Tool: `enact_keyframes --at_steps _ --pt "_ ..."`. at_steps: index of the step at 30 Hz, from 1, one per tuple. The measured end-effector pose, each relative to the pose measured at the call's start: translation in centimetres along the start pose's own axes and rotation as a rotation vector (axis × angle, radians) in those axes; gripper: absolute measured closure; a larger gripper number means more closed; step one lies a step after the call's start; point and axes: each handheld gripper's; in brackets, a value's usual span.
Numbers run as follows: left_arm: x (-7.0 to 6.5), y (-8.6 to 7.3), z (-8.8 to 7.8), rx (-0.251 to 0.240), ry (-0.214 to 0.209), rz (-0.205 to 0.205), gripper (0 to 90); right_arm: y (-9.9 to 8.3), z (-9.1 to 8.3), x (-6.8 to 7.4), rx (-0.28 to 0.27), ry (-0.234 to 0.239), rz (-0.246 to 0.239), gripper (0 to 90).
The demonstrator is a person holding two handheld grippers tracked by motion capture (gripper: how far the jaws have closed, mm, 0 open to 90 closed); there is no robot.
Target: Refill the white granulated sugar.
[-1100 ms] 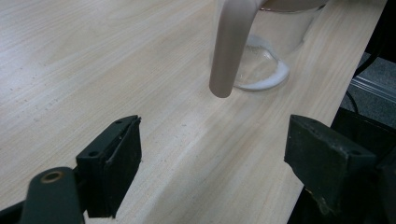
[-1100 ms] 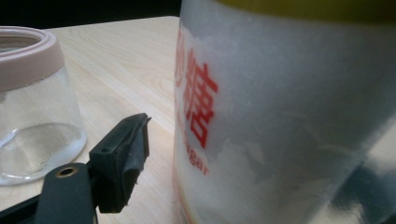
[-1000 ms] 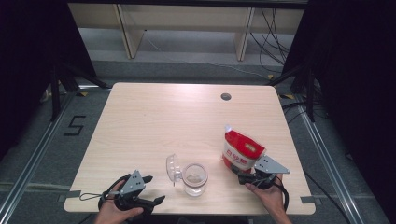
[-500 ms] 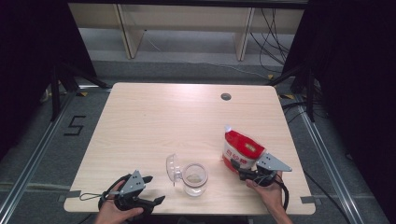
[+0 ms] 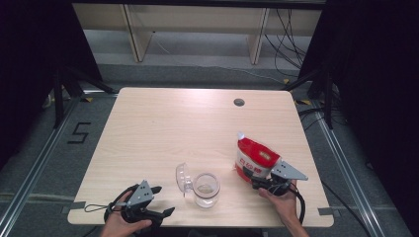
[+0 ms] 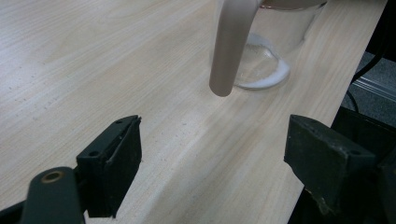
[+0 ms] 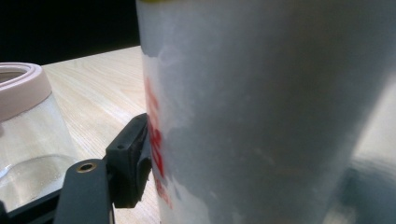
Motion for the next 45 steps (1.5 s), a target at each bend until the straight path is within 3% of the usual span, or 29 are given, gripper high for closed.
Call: enact_keyframes --at_steps 3,4,5,7,8,13,14,15,16,18,22,23,24,27,29,30,33,36,38,39,40,43,45 --pt "0.06 -0.03 0.00 0.011 0.006 0.013 18.7 -0.05 0.01 0.00 0.004 -0.001 0.003 31.5" --pt "0.06 -0.04 0.01 0.010 0.008 0.016 18.6 -0.04 0.00 0.19 -0.005 0.016 0.032 31.5" --pt "-0.04 0.01 0.02 0.002 0.003 0.003 18.7 -0.04 -0.01 0.16 -0.003 0.014 0.028 31.5" --pt "0.12 0.02 -0.06 0.013 0.008 0.017 18.8 -0.05 -0.05 0.05 0.008 -0.009 0.014 31.5" --pt "-0.01 0.00 0.02 -0.002 0.000 -0.001 18.9 -0.05 -0.07 0.08 0.008 -0.008 0.019 31.5" --pt "-0.05 -0.04 0.13 -0.003 0.005 0.002 18.9 -0.06 -0.06 0.07 0.007 -0.008 0.014 32.9" --pt "-0.16 -0.01 0.19 -0.012 0.000 -0.009 18.9 -0.05 -0.05 0.05 0.009 -0.003 0.012 33.3" --pt "0.06 0.00 0.06 0.012 0.007 0.016 18.9 -0.04 -0.08 0.02 0.013 -0.001 0.011 33.6" --pt "-0.07 -0.01 0.15 -0.004 0.003 0.001 18.9 -0.05 -0.01 0.19 -0.013 0.013 0.037 34.7" --pt "0.12 -0.01 0.00 0.019 0.007 0.025 18.9 -0.10 -0.02 0.01 -0.008 0.008 0.007 35.9" --pt "0.12 -0.03 0.04 0.019 0.006 0.026 18.8 -0.13 0.20 0.21 -0.025 0.046 0.030 42.4" --pt "0.03 -0.03 0.08 0.011 0.002 0.017 18.9 -0.14 0.32 0.10 -0.030 0.030 0.008 42.3" --pt "0.03 -0.03 0.11 0.008 -0.006 0.015 18.9 -0.13 0.28 0.22 -0.028 0.059 0.034 42.0" --pt "-0.07 0.01 0.09 0.010 -0.001 0.013 18.9 -0.17 0.35 0.07 -0.044 0.017 0.023 38.5" --pt "-0.05 0.02 0.07 0.015 -0.005 0.016 18.9 -0.04 0.40 -0.17 -0.031 0.041 0.005 36.8" --pt "-0.05 0.02 0.08 0.015 -0.005 0.017 18.9 -0.04 0.32 -0.03 -0.019 0.022 0.023 36.8" --pt "-0.13 -0.04 0.18 0.006 -0.009 0.009 18.9 0.01 0.67 -0.25 -0.038 0.054 -0.012 42.7" --pt "-0.11 -0.04 0.17 0.009 -0.005 0.016 18.9 -0.03 0.39 -0.04 -0.023 0.045 0.012 43.7" --pt "-0.14 -0.03 0.16 0.011 -0.003 0.017 18.9 0.04 0.46 -0.10 -0.022 0.051 -0.006 44.3" --pt "-0.20 -0.02 0.18 0.007 -0.004 0.014 18.9 0.06 0.37 0.15 -0.022 0.050 0.023 44.7" --pt "-0.16 -0.01 0.13 0.013 -0.005 0.022 18.9 0.05 0.46 0.03 -0.026 0.051 0.001 45.1" --pt "-0.20 -0.03 0.18 0.008 -0.004 0.015 18.9 0.35 0.29 0.49 -0.003 0.033 0.020 45.9" --pt "-0.16 -0.03 0.16 0.014 -0.006 0.021 18.9 0.41 0.17 0.57 -0.002 0.000 -0.005 46.2"
Point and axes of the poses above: each handheld gripper's, and its own axes: z roughly forward along the jaws, y roughly out of its top, x roughly to its left, and after that the axes turned 7 degrees about z, right-handed
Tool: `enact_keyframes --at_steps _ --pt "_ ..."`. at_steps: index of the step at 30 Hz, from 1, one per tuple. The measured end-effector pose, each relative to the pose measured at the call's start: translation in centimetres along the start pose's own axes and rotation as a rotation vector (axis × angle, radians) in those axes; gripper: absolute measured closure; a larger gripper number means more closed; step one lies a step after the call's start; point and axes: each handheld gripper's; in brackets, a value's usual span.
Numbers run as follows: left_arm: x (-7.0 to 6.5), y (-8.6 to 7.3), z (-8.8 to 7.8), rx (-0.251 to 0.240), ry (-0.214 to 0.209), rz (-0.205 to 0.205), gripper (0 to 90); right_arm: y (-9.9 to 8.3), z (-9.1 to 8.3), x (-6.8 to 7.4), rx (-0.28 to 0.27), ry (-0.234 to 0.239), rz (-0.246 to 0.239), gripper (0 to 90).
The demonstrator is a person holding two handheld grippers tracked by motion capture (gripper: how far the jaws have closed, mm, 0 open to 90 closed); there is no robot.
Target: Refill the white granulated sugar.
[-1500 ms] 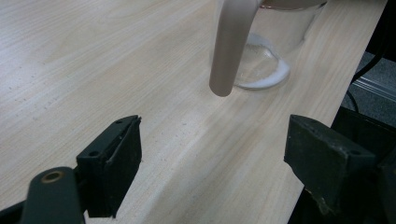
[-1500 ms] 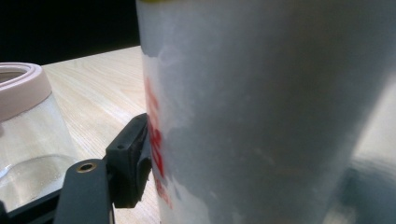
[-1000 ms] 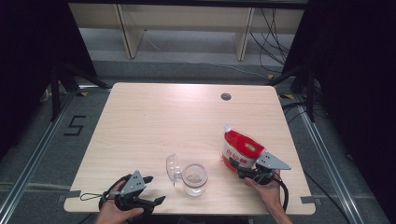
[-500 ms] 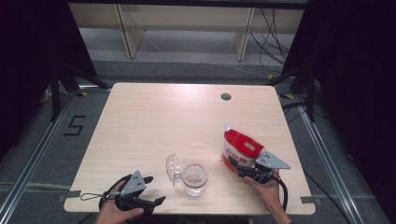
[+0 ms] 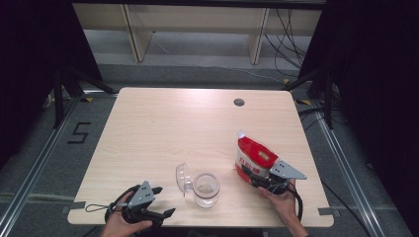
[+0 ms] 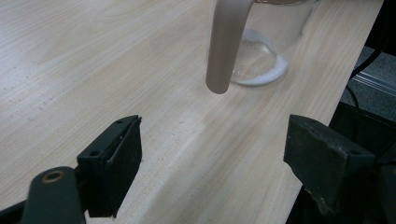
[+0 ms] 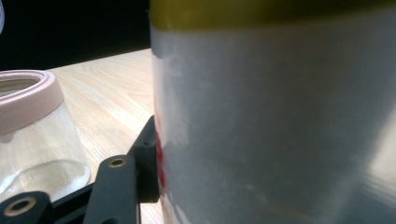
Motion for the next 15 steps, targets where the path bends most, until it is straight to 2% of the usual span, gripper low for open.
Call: enact_keyframes --at_steps 1,2,3,4,5,6,8,10,11,12,13,14,15 --pt "0.00 0.01 -0.02 0.000 0.000 0.000 18.9 -0.02 -0.04 0.22 0.011 0.010 0.019 46.4" --pt "0.00 0.02 -0.01 -0.004 0.005 -0.004 19.0 0.01 -0.23 0.48 0.020 -0.013 0.031 46.4" --pt "0.05 0.03 -0.05 -0.002 0.005 0.000 19.0 0.15 -0.04 0.41 -0.008 0.011 -0.006 46.6" --pt "0.04 0.00 -0.04 -0.006 0.009 -0.003 19.0 0.06 -0.11 0.80 -0.008 -0.013 0.030 46.7" --pt "0.07 -0.01 -0.04 -0.007 0.008 -0.005 19.0 0.09 -0.07 0.80 -0.013 -0.006 0.011 46.8" --pt "0.15 0.00 -0.08 -0.003 0.005 0.003 19.0 0.26 -0.10 0.54 0.019 0.017 -0.031 46.9" --pt "0.14 -0.01 -0.08 -0.002 0.005 0.001 19.0 0.35 -0.23 0.66 0.025 -0.007 -0.041 47.1" --pt "0.02 -0.01 -0.05 -0.011 0.004 -0.006 19.0 0.45 -0.26 0.93 0.003 -0.018 -0.044 47.3" --pt "0.02 0.00 -0.04 -0.012 0.003 -0.006 19.0 0.77 -0.52 0.87 0.026 -0.020 -0.084 47.4" --pt "0.06 0.01 -0.04 -0.007 0.006 -0.002 19.0 0.77 -0.58 1.06 0.027 -0.040 -0.091 47.4" --pt "0.05 0.01 -0.03 -0.007 0.006 -0.002 19.0 0.80 -0.62 1.03 0.004 -0.041 -0.102 47.4" --pt "0.05 0.01 -0.03 -0.006 0.006 -0.001 19.0 0.88 -0.90 1.12 0.046 -0.042 -0.090 47.5" --pt "0.05 0.01 -0.04 -0.007 0.006 -0.001 19.0 0.97 -0.92 1.12 0.012 -0.038 -0.097 47.5"
Point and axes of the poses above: each handheld gripper's, and its own axes: z roughly forward along the jaws, y roughly out of its top, x roughly to its left, and after that the axes turned 7 degrees about z, right-handed
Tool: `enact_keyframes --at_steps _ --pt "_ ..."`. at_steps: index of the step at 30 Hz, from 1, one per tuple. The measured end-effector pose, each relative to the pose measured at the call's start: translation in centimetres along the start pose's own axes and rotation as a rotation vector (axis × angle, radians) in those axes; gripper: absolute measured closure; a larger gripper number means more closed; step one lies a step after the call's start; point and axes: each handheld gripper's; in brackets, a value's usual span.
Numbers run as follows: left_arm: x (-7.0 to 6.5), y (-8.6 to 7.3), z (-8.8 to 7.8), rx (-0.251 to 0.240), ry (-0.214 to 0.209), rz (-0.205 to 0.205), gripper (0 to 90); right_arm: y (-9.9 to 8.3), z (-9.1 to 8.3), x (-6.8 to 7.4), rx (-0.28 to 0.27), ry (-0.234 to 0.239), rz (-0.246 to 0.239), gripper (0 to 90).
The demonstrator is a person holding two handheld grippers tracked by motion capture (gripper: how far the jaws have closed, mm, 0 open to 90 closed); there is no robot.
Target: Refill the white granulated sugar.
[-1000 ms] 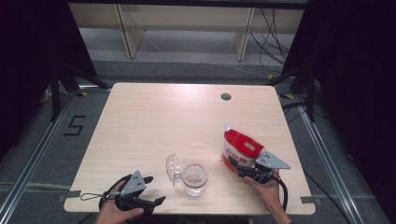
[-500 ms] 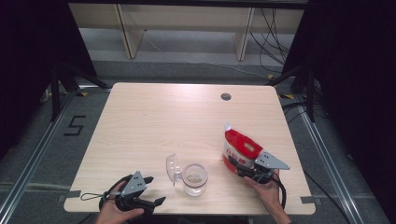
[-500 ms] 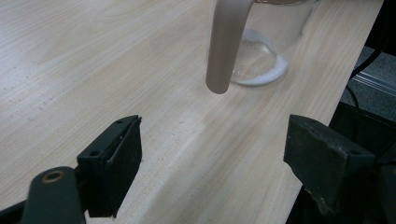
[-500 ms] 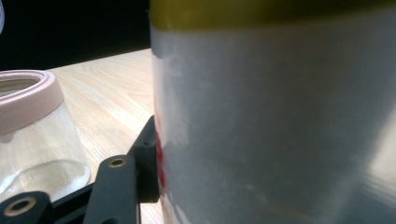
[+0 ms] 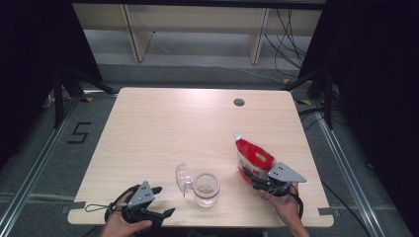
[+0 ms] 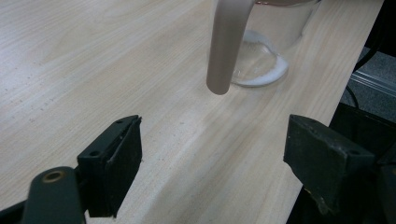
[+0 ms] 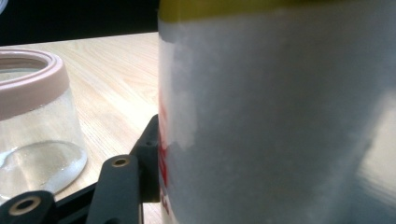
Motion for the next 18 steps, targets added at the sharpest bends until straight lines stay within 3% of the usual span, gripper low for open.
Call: enact_keyframes --at_steps 1,2,4,6,12,14,16,17,18 --pt "0.0 0.0 0.0 -0.004 -0.004 -0.003 19.0 0.2 -0.2 -0.1 0.017 0.007 0.003 47.5" --pt "0.0 0.0 0.0 -0.005 -0.003 0.005 19.0 0.3 -0.4 0.0 0.002 0.001 0.008 47.6" --pt "0.0 0.0 0.0 -0.005 -0.004 -0.003 19.0 1.0 -0.8 0.2 -0.008 0.000 -0.065 47.6" --pt "0.1 0.0 0.0 -0.002 0.000 0.003 18.9 1.5 -1.4 0.6 -0.011 0.006 -0.102 47.6" --pt "0.0 0.0 -0.1 -0.009 -0.001 -0.004 18.9 2.3 -2.1 1.8 0.028 0.021 -0.161 47.7" --pt "0.2 0.0 -0.2 0.008 -0.004 0.015 18.9 2.6 -2.2 2.0 0.024 0.020 -0.206 47.7" --pt "0.2 0.0 -0.2 0.010 0.001 0.009 18.9 2.7 -2.5 2.3 0.038 0.034 -0.211 47.7" --pt "0.3 0.0 -0.2 0.021 0.006 0.024 18.9 3.0 -2.6 2.3 0.030 0.034 -0.244 47.7" --pt "0.0 0.0 0.0 -0.007 -0.002 -0.003 18.9 3.1 -2.8 2.6 0.047 0.028 -0.258 47.7"
Point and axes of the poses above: each handheld gripper's, and its own axes: z roughly forward along the jaws, y roughly out of its top, x roughly to its left, and after that the axes turned 7 degrees about z, right-handed
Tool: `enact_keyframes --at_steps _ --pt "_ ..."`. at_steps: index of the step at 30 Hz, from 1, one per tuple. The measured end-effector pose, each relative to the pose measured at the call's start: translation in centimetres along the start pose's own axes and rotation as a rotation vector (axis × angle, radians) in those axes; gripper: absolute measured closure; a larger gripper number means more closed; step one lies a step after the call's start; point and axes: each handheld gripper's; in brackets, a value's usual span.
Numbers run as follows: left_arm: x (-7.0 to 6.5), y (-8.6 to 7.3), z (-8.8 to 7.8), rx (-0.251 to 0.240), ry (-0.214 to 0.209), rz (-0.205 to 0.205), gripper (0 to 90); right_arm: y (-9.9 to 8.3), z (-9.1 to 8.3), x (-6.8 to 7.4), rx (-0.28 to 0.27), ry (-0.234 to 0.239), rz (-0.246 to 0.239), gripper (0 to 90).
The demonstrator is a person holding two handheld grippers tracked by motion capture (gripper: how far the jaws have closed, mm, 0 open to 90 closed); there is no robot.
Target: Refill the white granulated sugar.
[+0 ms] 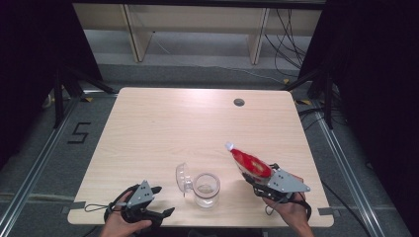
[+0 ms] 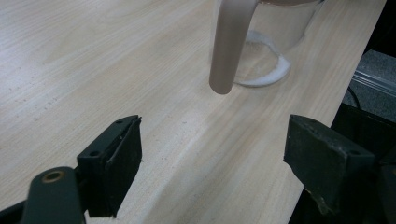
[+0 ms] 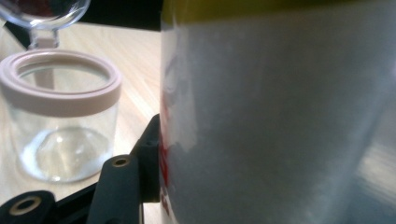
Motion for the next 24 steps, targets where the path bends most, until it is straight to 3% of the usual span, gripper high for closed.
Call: enact_keyframes --at_steps 1,6,9,11,12,14,16,20,21,23,24 --pt "0.0 0.0 0.0 0.003 0.000 0.008 18.9 0.3 0.0 0.1 0.003 -0.005 -0.043 47.7" --pt "0.1 0.0 -0.2 0.010 0.001 0.016 18.9 1.4 -0.8 1.2 0.039 -0.017 -0.115 47.8" --pt "0.3 -0.1 -0.3 0.005 0.015 -0.021 18.7 1.9 -1.1 1.5 0.057 -0.023 -0.165 47.8" --pt "0.4 -0.1 -0.4 0.013 0.013 -0.017 18.8 2.1 -1.3 1.9 0.083 -0.032 -0.201 47.8" --pt "0.3 -0.1 -0.2 -0.009 0.012 -0.022 18.7 2.2 -1.3 2.0 0.085 -0.019 -0.218 47.8" --pt "0.4 0.0 -0.3 0.007 0.011 0.011 18.7 2.3 -1.4 2.4 0.110 -0.019 -0.255 47.9" --pt "0.3 -0.1 -0.3 0.007 0.017 -0.006 18.6 2.5 -1.4 2.7 0.134 -0.023 -0.283 47.9" --pt "0.3 0.0 -0.4 0.018 0.015 -0.004 18.5 3.0 -1.4 3.1 0.165 -0.038 -0.391 47.9" --pt "0.2 0.0 -0.3 0.015 0.009 -0.007 18.5 3.2 -1.4 3.4 0.172 -0.046 -0.392 47.9" --pt "0.2 0.0 -0.3 0.017 0.011 0.001 18.4 3.5 -1.3 3.6 0.176 -0.037 -0.439 48.0" --pt "0.1 -0.1 -0.2 -0.003 0.010 -0.009 18.4 3.6 -1.3 3.8 0.182 -0.035 -0.455 48.0"
Point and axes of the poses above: each handheld gripper's, and its own axes: z roughly forward along the jaws, y roughly out of its top, x roughly to its left, and after that the axes turned 7 degrees about z, right-handed
